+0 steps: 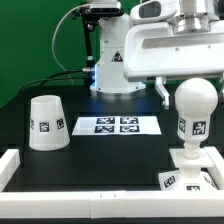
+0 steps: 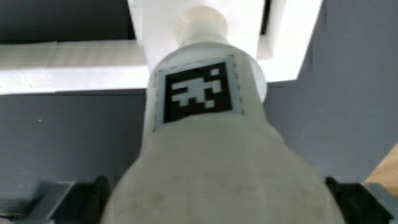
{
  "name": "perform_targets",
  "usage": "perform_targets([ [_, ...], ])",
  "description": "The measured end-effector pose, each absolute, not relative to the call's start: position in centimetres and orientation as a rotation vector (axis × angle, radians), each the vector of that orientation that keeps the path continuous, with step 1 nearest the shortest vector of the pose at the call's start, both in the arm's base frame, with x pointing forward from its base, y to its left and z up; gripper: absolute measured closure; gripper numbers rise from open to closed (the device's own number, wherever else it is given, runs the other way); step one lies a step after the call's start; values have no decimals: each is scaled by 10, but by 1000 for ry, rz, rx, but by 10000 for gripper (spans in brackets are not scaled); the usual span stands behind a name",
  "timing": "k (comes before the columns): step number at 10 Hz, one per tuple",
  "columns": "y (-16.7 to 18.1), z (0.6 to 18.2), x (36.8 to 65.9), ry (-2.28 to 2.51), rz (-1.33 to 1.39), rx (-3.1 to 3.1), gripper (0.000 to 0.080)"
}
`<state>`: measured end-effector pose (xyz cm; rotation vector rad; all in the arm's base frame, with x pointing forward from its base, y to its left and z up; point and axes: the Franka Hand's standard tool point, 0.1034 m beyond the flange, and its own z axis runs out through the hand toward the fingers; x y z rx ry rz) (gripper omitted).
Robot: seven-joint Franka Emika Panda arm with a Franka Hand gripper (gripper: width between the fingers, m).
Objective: Assemble lamp
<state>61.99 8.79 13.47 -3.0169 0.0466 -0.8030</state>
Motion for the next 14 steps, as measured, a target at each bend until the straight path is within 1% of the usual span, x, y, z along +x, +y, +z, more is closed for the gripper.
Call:
perform_targets([
  [3, 91, 120, 615, 34, -773, -3031, 223],
  [7, 91, 120, 619, 32, -830, -3017, 223],
  [8, 91, 120, 619, 29, -829, -3018, 157],
  [9, 91, 120, 619, 27, -829, -3018, 157],
  [10, 91, 120, 619, 24, -828, -3019, 112],
  [11, 90, 121, 616, 30, -725, -3045, 112],
  [12, 88, 132, 620, 45, -640, -3059, 102],
  [13, 87, 134, 624, 54, -601, -3067, 102],
  [14, 87, 131, 623, 58, -478, -3091, 100],
])
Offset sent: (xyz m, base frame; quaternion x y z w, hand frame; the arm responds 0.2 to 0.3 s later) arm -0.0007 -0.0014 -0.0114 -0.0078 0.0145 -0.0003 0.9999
